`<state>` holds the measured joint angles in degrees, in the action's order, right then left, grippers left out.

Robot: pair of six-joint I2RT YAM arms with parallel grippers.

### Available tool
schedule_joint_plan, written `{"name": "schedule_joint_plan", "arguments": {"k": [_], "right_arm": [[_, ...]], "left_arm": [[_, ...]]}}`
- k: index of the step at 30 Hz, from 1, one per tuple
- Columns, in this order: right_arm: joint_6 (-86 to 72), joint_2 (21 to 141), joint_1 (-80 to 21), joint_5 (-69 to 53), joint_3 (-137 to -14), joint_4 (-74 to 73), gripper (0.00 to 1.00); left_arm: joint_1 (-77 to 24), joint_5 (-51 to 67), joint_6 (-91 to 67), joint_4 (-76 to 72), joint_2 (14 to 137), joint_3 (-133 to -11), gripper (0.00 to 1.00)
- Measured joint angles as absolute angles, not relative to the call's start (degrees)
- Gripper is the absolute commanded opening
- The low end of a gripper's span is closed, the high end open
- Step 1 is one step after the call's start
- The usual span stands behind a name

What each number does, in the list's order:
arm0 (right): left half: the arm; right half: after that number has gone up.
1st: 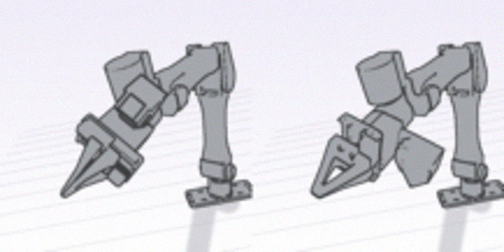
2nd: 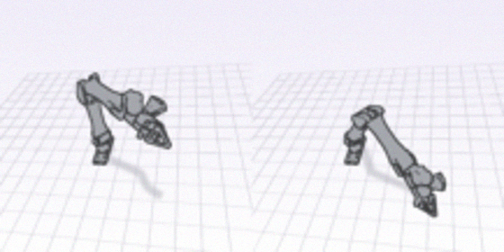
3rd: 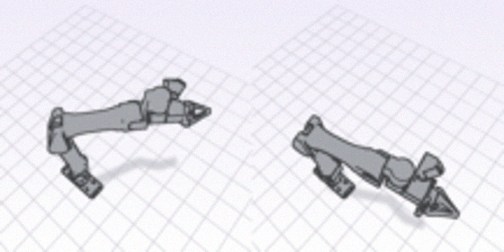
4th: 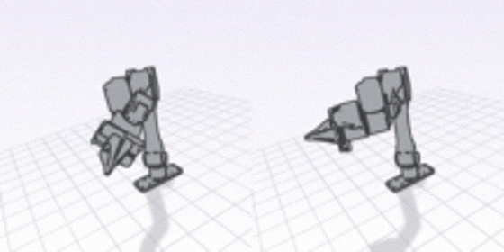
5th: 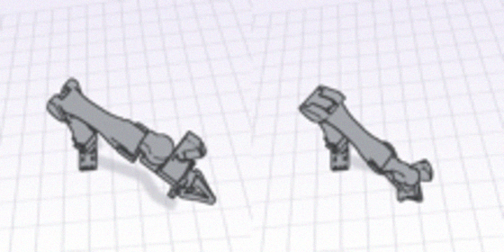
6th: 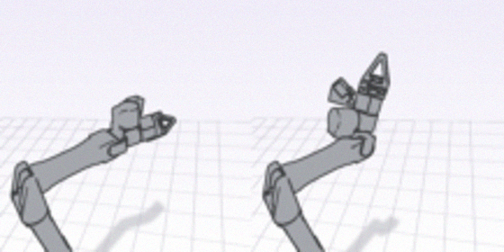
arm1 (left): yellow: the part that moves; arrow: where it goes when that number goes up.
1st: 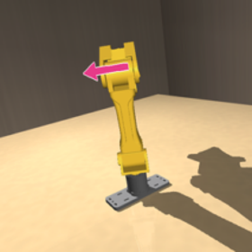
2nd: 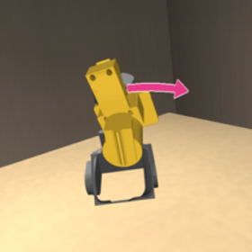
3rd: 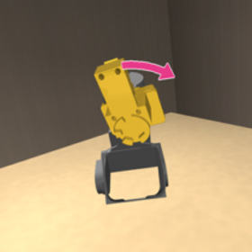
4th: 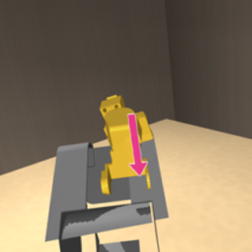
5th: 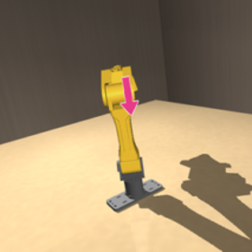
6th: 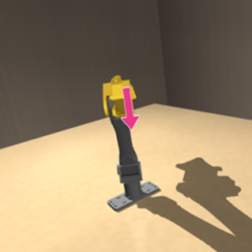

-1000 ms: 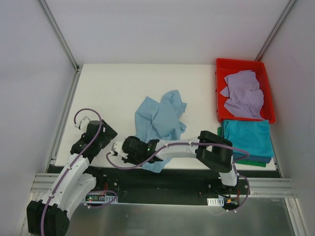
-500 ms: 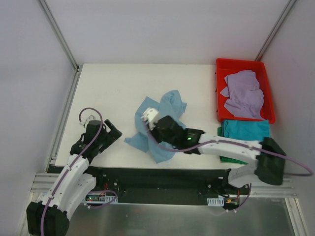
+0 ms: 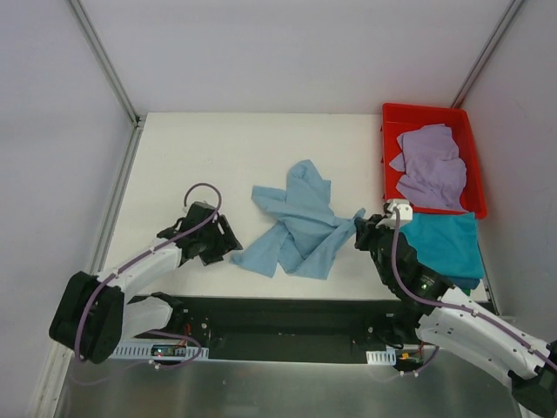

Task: Fold and stack the t-shirts
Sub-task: Flatten out the tshirt

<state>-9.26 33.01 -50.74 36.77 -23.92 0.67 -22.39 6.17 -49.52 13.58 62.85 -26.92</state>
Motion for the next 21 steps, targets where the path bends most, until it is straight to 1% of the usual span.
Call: {"name": "schedule_joint_plan", "arguments": {"k": [3,4,9,15,21], "right_arm": [[-10.3,30.9,-50.0,38.9,-23.5,-0.7,0.0],[-10.5,30.5,-49.9,39.4,-23.5,-0.7,0.0],[-11.2,30.7,-49.3,40.1,-23.5,-1.1,0.0],[-11.9,31.7,-48.6,40.0,-23.5,-1.8,0.0],[-12.0,31.9,-48.3,39.6,-23.5,-2.1,0.0]], "left_arm": [[-25.6,5.8,-50.1,12.0,68.7,-29.8,0.52],[-26.3,5.8,-50.2,11.7,70.2,-30.5,0.51],[-29.6,6.0,-50.2,9.8,75.5,-33.7,0.55],[-33.8,5.9,-50.0,9.6,75.3,-33.7,0.55],[-38.7,5.2,-49.0,12.7,74.4,-33.7,0.54]]}}
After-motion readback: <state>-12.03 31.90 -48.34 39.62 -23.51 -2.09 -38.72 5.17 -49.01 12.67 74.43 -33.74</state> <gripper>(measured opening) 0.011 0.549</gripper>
